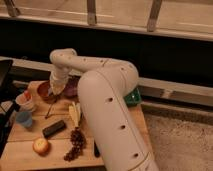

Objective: Place fork in purple bowl

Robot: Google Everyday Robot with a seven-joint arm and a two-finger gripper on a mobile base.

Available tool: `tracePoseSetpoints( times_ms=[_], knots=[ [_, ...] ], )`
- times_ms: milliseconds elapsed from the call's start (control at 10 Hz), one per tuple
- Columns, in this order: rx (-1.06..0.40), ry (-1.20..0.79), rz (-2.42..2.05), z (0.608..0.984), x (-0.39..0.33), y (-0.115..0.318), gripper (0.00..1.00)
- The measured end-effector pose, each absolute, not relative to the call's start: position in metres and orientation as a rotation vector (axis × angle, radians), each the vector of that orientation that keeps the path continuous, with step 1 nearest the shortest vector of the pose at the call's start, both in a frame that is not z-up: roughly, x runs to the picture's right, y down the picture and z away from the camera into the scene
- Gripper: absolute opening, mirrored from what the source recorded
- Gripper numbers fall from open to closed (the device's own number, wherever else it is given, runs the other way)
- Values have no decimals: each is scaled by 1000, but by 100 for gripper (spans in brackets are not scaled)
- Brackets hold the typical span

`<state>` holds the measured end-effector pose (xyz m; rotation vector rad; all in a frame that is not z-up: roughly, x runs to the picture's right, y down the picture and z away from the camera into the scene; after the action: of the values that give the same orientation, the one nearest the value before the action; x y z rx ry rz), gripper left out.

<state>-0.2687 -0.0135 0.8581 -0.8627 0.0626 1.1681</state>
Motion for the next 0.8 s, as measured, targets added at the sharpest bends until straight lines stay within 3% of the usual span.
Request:
tracePoseSetpoints(
  times_ms=[600,800],
  knots=[
    [-579,106,1250,821,-198,-155,0],
    [-499,106,1287,810,-178,-184,0]
  ],
)
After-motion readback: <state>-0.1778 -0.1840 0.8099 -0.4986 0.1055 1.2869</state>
